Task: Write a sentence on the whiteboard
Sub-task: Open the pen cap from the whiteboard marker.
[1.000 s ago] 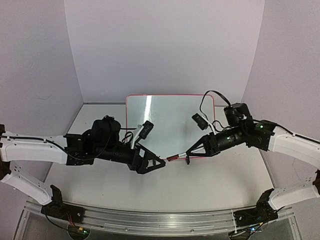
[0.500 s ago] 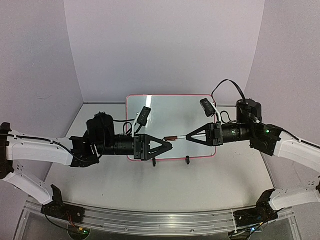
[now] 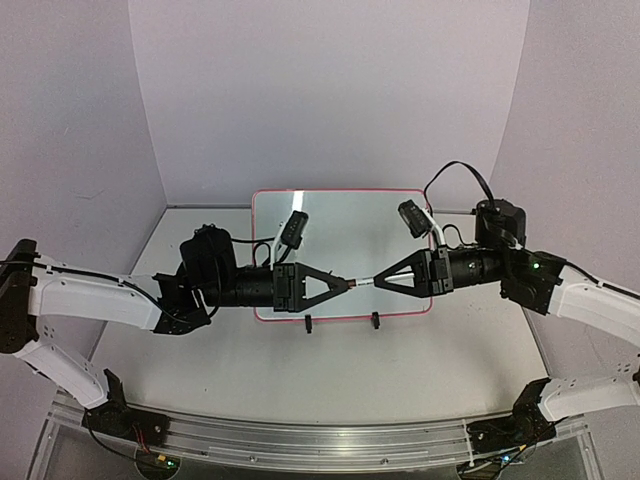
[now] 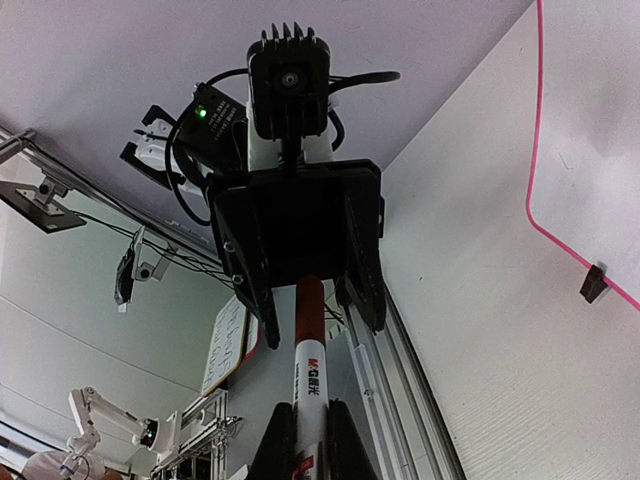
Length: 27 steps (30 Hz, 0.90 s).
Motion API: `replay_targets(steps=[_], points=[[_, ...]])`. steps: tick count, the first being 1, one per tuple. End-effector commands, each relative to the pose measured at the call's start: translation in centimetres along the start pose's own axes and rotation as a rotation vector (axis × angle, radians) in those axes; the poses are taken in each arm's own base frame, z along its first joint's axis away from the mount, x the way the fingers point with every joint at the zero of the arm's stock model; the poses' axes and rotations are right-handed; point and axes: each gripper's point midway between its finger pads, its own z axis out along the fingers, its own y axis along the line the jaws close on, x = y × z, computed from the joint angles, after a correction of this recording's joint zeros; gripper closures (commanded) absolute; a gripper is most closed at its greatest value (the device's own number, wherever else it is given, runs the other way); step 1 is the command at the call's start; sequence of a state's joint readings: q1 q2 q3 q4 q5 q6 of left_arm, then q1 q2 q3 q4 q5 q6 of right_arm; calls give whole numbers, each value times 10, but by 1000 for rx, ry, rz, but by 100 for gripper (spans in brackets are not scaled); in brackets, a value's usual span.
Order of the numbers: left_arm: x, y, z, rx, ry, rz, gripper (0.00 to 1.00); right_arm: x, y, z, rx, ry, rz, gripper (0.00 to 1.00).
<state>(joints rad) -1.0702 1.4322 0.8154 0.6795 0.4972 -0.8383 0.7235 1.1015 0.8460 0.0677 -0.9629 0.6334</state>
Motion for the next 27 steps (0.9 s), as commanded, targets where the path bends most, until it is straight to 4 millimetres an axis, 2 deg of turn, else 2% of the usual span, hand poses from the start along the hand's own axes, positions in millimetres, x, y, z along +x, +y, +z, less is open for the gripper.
replay_targets(steps=[1,3,8,9,13,17,23,27], points=[[-20,-22,3,70,-45,41,62,-3,14,-2,-52,-7,-35,100],[-20,-23,4,79,-44,40,69,-2,14,-2,-55,-4,-33,100],[-17,-25,4,99,-33,47,98,-2,12,-3,-44,-12,-31,100],[-15,-25,4,105,-27,47,100,-3,11,-3,-38,-17,-31,100],[-11,-23,-1,112,-28,44,100,-4,8,-4,-16,-38,-35,100],[-17,-20,-13,97,-58,47,100,-4,4,-8,-4,-50,-39,100],[-37,-23,-53,47,-138,89,100,-7,4,-25,2,-87,-41,100],[-40,-26,-76,-52,-146,140,100,-9,6,-34,0,-103,-42,100]])
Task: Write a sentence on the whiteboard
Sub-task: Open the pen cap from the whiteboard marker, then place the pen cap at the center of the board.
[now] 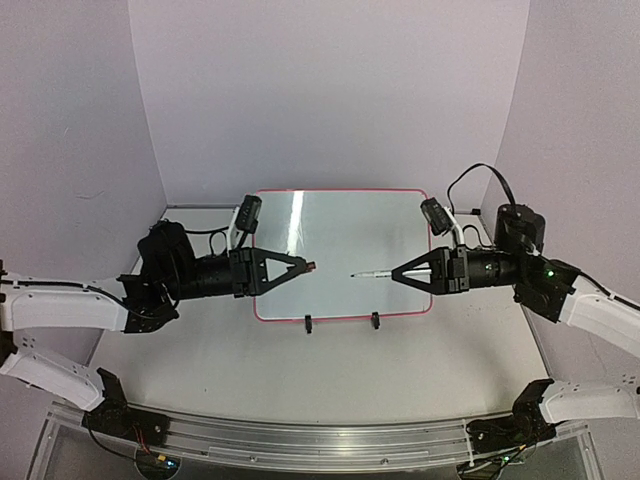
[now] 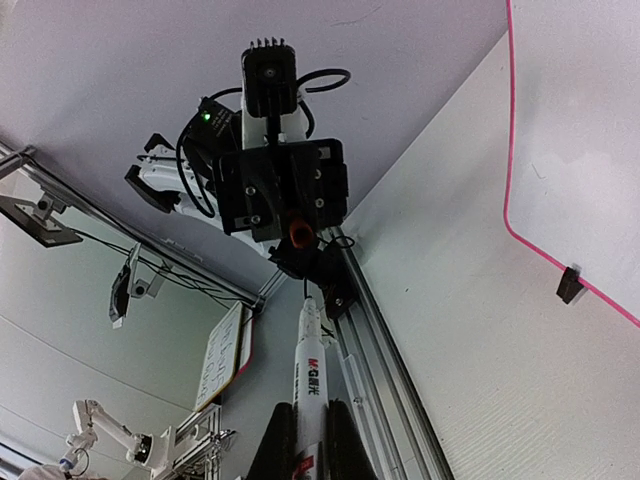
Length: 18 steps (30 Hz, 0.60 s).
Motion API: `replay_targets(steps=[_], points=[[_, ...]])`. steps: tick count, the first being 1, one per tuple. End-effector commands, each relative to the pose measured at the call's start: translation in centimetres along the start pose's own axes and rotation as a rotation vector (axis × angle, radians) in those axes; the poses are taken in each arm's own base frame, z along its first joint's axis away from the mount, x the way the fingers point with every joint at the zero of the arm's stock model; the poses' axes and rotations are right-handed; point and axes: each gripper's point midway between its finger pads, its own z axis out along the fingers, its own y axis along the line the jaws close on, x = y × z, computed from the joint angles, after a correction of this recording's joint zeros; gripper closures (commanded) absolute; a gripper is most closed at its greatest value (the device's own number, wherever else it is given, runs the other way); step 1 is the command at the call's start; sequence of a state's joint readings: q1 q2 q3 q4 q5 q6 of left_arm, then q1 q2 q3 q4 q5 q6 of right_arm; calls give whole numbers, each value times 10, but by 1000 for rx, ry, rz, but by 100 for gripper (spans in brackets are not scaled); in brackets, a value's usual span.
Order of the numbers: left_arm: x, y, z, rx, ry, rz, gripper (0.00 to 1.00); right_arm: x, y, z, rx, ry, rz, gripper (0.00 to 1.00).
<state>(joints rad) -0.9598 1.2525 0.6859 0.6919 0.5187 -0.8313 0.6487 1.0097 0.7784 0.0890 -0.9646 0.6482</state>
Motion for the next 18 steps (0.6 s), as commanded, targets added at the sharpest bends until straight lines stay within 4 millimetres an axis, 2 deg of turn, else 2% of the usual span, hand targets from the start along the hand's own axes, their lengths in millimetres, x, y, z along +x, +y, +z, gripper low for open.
replay_targets(steps=[1,5,7,10,14,18], points=[[-18,-23,-27,-48,-44,104,100,-5,11,-9,-27,-29,-31,100],[-11,-7,-40,-177,-15,125,100,-7,7,-11,-4,-47,-28,100],[2,20,-45,-306,48,121,100,-11,2,-12,34,-74,-25,100],[34,63,-49,-490,184,101,100,-19,-15,-21,176,-127,-32,100],[87,80,-27,-579,374,154,100,-25,-25,-36,305,-187,-52,100],[125,88,-5,-507,440,100,100,-23,-27,-46,341,-223,-58,100]])
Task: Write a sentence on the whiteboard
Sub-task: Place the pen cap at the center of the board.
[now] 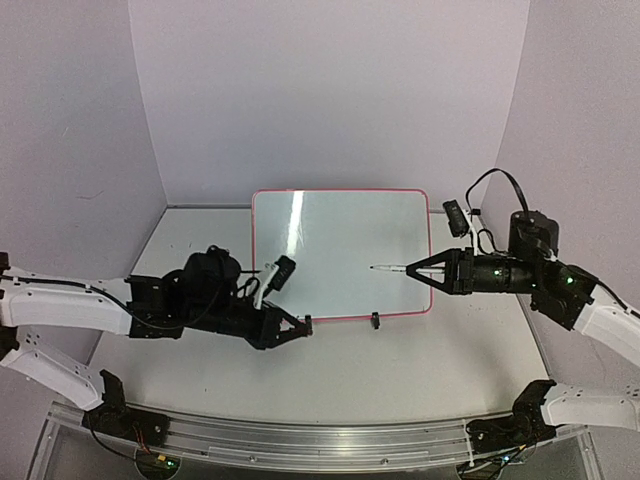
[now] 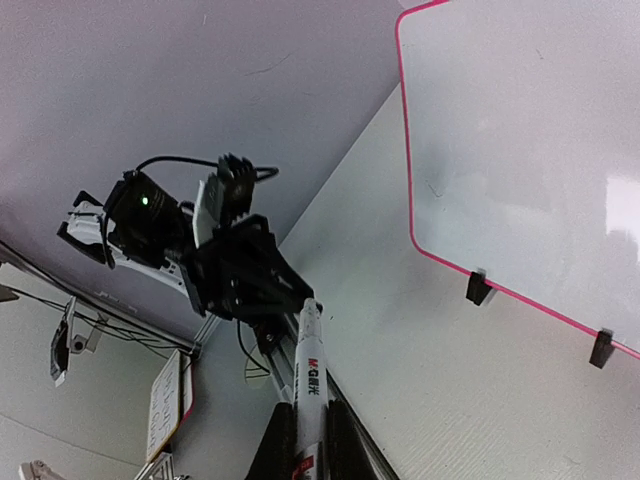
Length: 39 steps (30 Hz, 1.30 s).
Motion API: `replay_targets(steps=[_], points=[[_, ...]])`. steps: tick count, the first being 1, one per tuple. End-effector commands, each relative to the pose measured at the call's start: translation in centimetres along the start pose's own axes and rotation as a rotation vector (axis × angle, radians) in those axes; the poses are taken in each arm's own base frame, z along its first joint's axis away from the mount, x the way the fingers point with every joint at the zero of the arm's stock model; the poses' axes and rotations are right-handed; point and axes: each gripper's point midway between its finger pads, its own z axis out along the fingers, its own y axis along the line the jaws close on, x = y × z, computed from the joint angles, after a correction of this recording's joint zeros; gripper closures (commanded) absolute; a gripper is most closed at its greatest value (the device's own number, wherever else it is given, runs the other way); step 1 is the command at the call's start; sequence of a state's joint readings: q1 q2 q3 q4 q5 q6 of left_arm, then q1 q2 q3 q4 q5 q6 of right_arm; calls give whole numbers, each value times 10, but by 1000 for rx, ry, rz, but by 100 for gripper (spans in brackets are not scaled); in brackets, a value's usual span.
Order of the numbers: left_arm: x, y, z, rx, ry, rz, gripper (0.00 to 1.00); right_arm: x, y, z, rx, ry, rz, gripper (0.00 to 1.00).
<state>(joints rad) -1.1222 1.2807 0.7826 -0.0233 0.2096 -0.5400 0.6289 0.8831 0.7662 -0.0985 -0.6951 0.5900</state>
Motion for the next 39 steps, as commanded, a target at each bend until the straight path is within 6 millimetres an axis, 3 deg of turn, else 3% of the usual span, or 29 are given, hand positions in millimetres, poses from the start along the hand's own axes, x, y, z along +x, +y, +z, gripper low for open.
replay_targets(steps=[1,8,16,19,30,39], points=[[23,-1,27,5,67,26,100,-17,-4,-16,90,-102,-47,100],[55,17,58,-36,157,19,100,-16,-11,-23,131,-132,-44,100],[79,35,66,-70,207,-12,98,-8,-17,-13,124,-81,-35,100],[86,42,69,-92,225,-24,91,-5,-21,-12,133,-74,-34,100],[102,61,73,-159,256,-45,82,-2,-25,-10,142,-66,-27,100],[101,68,68,-202,244,-48,59,-2,-24,-11,141,-70,-26,100]])
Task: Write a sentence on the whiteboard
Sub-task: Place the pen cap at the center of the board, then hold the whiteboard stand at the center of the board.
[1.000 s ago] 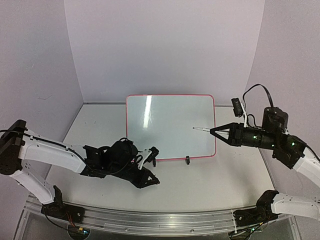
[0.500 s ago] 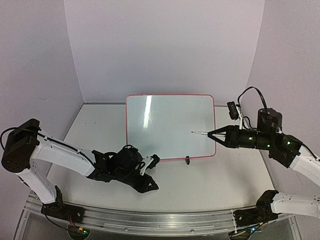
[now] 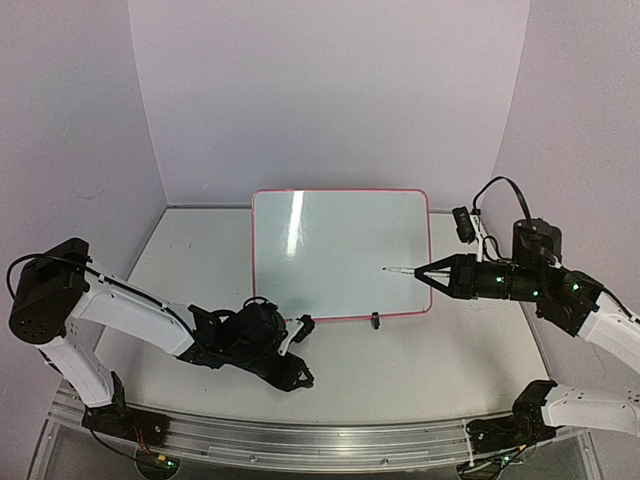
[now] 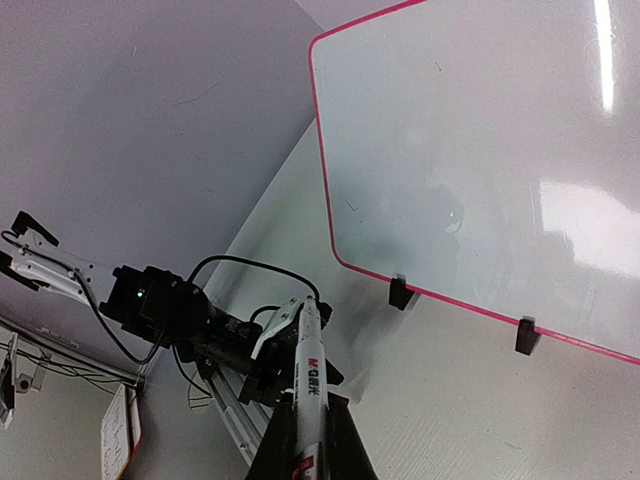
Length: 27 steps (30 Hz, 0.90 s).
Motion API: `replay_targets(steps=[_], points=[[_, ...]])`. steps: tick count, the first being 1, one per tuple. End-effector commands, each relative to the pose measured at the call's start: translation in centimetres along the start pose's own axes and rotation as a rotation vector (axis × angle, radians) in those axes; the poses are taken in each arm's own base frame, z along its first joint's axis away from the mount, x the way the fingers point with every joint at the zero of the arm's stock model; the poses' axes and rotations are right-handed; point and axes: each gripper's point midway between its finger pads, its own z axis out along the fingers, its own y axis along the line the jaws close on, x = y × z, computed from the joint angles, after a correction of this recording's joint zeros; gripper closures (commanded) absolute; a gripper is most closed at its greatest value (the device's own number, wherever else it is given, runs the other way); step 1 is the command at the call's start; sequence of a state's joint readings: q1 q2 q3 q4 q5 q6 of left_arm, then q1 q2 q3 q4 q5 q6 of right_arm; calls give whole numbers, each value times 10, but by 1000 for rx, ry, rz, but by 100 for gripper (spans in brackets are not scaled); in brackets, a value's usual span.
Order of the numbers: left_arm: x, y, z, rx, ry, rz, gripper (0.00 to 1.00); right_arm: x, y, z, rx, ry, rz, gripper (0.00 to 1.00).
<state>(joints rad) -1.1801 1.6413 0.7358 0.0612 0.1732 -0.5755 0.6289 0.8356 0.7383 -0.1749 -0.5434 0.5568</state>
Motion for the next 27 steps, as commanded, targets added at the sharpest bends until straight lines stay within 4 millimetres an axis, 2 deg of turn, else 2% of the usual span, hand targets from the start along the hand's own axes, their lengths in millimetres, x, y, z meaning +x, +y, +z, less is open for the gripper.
replay_targets(steps=[1,5,10,15,17,20,23,27], points=[[-6,4,-7,-38,-41,3,55,-5,3,-2,-11,-24,-18,100],[-17,2,-23,-59,-83,1,39,-5,2,-2,-8,-24,-16,100],[-35,9,-55,-130,-127,0,26,-6,3,-3,-9,-29,-19,100],[-75,22,-101,-113,-242,-22,22,-7,5,-2,-12,-29,-24,100],[-94,34,-121,-102,-308,-31,21,-7,5,-2,-14,-27,-21,100],[-124,40,-150,-62,-411,-4,19,-7,6,-1,-23,-30,-17,100],[-150,51,-169,-38,-473,7,19,-8,8,-1,-31,-29,-16,100],[-178,77,-186,-18,-533,13,19,-10,11,-2,-39,-35,-17,100]])
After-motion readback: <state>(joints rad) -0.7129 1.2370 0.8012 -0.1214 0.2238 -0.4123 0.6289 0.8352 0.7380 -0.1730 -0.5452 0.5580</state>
